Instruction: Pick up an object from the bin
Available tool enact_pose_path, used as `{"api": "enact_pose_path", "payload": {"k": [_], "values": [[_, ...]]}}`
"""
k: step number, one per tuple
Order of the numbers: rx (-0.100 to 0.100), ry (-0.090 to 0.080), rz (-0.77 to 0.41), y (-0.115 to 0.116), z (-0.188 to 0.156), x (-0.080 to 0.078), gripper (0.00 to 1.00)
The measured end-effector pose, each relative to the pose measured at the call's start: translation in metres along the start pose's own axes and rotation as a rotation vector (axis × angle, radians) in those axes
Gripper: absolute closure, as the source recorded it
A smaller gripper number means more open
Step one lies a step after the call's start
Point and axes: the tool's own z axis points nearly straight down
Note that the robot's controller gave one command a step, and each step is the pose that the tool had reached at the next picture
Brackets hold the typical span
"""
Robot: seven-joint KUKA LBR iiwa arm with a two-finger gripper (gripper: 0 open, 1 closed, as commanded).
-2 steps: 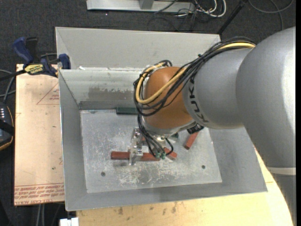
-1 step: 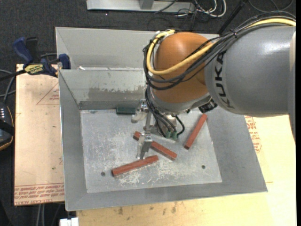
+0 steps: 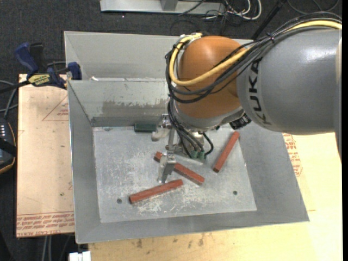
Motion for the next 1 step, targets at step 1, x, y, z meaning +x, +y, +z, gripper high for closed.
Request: {"api": "enact_pose_path", "payload": {"k": [1], "values": [[-0.001,-0.005,-0.048,-0.0008,0.0476,0.0036,0.00]]}}
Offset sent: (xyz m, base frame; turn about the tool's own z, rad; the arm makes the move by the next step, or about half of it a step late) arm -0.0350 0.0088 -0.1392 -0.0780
